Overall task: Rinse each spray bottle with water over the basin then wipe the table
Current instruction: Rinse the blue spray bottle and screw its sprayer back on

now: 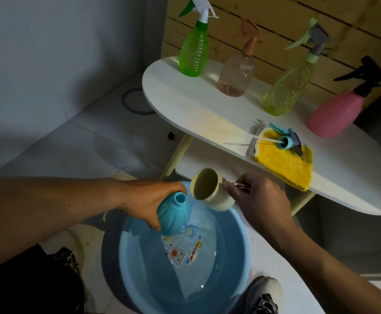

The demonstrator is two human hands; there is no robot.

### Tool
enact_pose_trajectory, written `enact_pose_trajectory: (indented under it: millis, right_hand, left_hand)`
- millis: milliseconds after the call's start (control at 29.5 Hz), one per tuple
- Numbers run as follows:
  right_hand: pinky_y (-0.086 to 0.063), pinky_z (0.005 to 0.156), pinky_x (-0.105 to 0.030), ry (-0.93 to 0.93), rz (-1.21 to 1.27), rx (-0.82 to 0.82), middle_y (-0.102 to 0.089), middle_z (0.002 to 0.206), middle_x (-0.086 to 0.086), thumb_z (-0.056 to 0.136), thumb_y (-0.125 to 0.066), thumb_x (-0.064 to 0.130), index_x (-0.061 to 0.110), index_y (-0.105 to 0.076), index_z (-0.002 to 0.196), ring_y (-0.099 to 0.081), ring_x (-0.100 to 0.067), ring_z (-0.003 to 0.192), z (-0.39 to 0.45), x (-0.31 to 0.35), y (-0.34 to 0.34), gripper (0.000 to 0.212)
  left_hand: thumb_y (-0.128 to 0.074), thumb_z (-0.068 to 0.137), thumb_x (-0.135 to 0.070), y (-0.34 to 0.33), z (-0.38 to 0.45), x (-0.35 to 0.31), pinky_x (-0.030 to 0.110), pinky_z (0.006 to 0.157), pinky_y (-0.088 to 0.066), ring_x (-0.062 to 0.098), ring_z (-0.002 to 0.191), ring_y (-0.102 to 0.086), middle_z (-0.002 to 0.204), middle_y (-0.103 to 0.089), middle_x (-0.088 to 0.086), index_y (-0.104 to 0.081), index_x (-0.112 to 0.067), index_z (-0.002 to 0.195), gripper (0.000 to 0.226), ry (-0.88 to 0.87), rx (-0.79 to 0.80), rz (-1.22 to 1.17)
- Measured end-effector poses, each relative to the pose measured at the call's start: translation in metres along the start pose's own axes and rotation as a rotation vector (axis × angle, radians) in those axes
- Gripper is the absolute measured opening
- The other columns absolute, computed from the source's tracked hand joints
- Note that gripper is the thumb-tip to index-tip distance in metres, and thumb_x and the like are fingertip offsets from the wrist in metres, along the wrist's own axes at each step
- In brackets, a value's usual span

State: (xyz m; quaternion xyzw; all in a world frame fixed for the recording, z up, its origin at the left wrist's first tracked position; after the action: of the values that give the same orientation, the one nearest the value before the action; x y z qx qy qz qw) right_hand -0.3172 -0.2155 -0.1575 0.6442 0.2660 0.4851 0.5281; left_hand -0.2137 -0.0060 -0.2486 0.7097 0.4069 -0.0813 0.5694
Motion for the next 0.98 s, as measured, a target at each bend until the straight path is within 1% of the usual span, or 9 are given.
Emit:
enact_pose_trajectory:
  millis: [102, 271, 407, 475, 610, 712, 847, 915, 983]
  right_hand:
    - [-0.048, 0.064, -0.034, -0.079, 0.024, 0.128, -0.063, 0.076, 0.009, 0.088, -0.064, 0.063, 0.029, -0.057, 0.073, -0.061, -0.019, 0.077, 0.012, -0.015, -0.029, 0.038]
    - [-0.044, 0.061, -0.031, -0.156, 0.048, 0.330, -0.064, 0.074, 0.005, 0.092, -0.062, 0.056, 0.024, -0.063, 0.076, -0.061, -0.021, 0.076, 0.022, -0.041, -0.082, 0.036]
    - [-0.049, 0.073, -0.031, -0.131, -0.081, 0.426, -0.073, 0.100, -0.005, 0.099, -0.053, 0.046, 0.022, -0.071, 0.098, -0.065, -0.024, 0.087, 0.019, -0.048, -0.119, 0.030]
    - [-0.047, 0.073, -0.028, -0.099, -0.150, 0.448, -0.073, 0.105, -0.006, 0.101, -0.049, 0.040, 0.021, -0.072, 0.105, -0.066, -0.024, 0.091, 0.016, -0.053, -0.139, 0.029]
    - [-0.048, 0.074, -0.028, -0.118, -0.164, 0.482, -0.074, 0.103, -0.002, 0.101, -0.049, 0.049, 0.022, -0.072, 0.102, -0.068, -0.023, 0.095, 0.009, -0.076, -0.174, 0.035]
    - [-0.043, 0.074, -0.026, -0.106, -0.222, 0.544, -0.072, 0.111, 0.000, 0.101, -0.053, 0.047, 0.024, -0.070, 0.110, -0.068, -0.021, 0.102, 0.004, -0.088, -0.193, 0.030]
    - [-0.052, 0.088, -0.031, -0.050, -0.309, 0.540, -0.071, 0.118, -0.002, 0.102, -0.051, 0.048, 0.023, -0.069, 0.116, -0.068, -0.024, 0.110, 0.001, -0.090, -0.208, 0.034]
    - [-0.051, 0.089, -0.032, 0.002, -0.317, 0.542, -0.069, 0.120, -0.002, 0.104, -0.048, 0.046, 0.023, -0.068, 0.117, -0.067, -0.024, 0.111, 0.000, -0.083, -0.217, 0.033]
    - [-0.052, 0.090, -0.033, 0.059, -0.339, 0.538, -0.067, 0.121, -0.003, 0.105, -0.046, 0.043, 0.023, -0.067, 0.120, -0.066, -0.024, 0.111, -0.004, -0.073, -0.223, 0.033]
  left_hand:
    - [-0.089, 0.067, -0.033, -0.003, -0.003, 0.005, 0.026, 0.071, -0.052, 0.006, 0.095, -0.058, 0.111, -0.053, -0.021, -0.035, -0.049, 0.125, 0.081, 0.021, 0.018, -0.018]
    - [-0.090, 0.067, -0.035, 0.001, -0.004, 0.002, 0.028, 0.077, -0.055, 0.005, 0.101, -0.058, 0.117, -0.053, -0.021, -0.034, -0.049, 0.131, 0.086, 0.028, 0.001, -0.028]
    - [-0.091, 0.066, -0.037, 0.004, -0.002, 0.000, 0.035, 0.085, -0.056, 0.007, 0.108, -0.057, 0.125, -0.053, -0.020, -0.033, -0.047, 0.136, 0.091, 0.035, -0.029, -0.042]
    - [-0.091, 0.067, -0.037, 0.004, -0.002, 0.002, 0.032, 0.084, -0.055, 0.005, 0.107, -0.056, 0.123, -0.053, -0.021, -0.033, -0.047, 0.135, 0.090, 0.041, -0.042, -0.050]
    - [-0.090, 0.069, -0.035, 0.001, -0.002, 0.007, 0.014, 0.071, -0.043, -0.002, 0.099, -0.055, 0.111, -0.051, -0.026, -0.033, -0.049, 0.131, 0.085, 0.066, -0.036, -0.065]
    - [-0.090, 0.071, -0.032, -0.003, -0.001, 0.012, 0.010, 0.062, -0.043, -0.006, 0.095, -0.056, 0.110, -0.052, -0.025, -0.034, -0.050, 0.130, 0.083, 0.103, -0.015, -0.096]
    - [-0.089, 0.073, -0.024, -0.007, -0.003, 0.016, 0.005, 0.053, -0.042, -0.024, 0.084, -0.052, 0.106, -0.051, -0.023, -0.038, -0.045, 0.131, 0.079, 0.150, 0.008, -0.139]
    - [-0.089, 0.072, -0.027, -0.007, -0.004, 0.018, 0.010, 0.055, -0.045, -0.013, 0.086, -0.057, 0.109, -0.052, -0.021, -0.036, -0.049, 0.130, 0.082, 0.156, 0.014, -0.128]
    - [-0.090, 0.068, -0.032, -0.007, -0.004, 0.017, 0.018, 0.065, -0.050, 0.000, 0.092, -0.059, 0.115, -0.054, -0.021, -0.034, -0.054, 0.128, 0.084, 0.162, 0.016, -0.121]
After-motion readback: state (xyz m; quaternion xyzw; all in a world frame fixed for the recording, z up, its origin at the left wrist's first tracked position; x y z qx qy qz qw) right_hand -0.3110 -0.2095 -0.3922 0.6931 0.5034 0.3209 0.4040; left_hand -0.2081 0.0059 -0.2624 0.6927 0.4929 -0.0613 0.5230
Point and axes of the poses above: each hand's wrist, its own z-axis towards the middle knuckle, its own y-axis out of the back of the hand, x = y × z, the point moved 6 cm from there along z, towards the middle knuckle
